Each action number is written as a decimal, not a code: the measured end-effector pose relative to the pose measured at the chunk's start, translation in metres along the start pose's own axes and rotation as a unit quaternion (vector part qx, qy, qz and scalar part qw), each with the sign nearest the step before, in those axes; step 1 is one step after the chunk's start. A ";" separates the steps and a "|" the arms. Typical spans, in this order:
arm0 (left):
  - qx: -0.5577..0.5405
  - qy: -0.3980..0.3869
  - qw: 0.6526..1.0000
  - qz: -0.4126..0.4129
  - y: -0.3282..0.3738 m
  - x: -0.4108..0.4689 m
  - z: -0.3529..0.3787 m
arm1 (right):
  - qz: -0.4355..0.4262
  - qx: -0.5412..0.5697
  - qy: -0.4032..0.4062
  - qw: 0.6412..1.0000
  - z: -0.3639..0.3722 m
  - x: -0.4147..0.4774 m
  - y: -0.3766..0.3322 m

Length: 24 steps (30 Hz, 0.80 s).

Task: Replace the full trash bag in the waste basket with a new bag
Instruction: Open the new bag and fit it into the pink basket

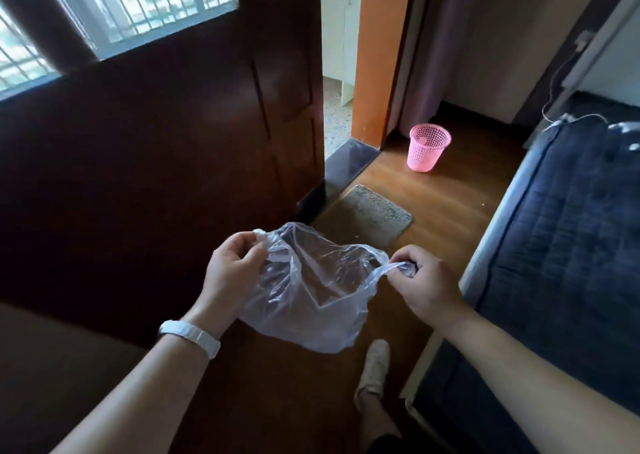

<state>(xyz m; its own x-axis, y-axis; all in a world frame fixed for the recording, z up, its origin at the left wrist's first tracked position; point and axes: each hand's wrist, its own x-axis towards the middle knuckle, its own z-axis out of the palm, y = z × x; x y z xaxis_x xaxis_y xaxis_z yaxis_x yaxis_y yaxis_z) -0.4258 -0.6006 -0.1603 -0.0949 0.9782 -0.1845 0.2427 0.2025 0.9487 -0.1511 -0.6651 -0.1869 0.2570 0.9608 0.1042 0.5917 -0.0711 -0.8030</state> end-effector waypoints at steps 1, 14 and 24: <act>0.013 -0.007 1.000 0.006 0.004 0.014 0.013 | 0.008 0.007 0.005 1.000 0.000 0.016 0.007; 0.080 -0.045 0.995 0.036 0.102 0.191 0.176 | 0.037 0.027 0.044 0.998 -0.076 0.235 0.078; 0.051 -0.110 0.991 0.060 0.150 0.293 0.269 | 0.040 0.035 0.142 0.988 -0.131 0.330 0.094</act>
<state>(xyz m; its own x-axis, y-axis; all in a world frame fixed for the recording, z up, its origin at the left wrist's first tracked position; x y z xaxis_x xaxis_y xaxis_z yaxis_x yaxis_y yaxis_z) -0.1571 -0.2717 -0.1412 0.1512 0.9795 -0.1331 0.3359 0.0758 0.9388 0.0898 -0.3896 -0.1510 0.5110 0.8379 0.1916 0.5087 -0.1151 -0.8532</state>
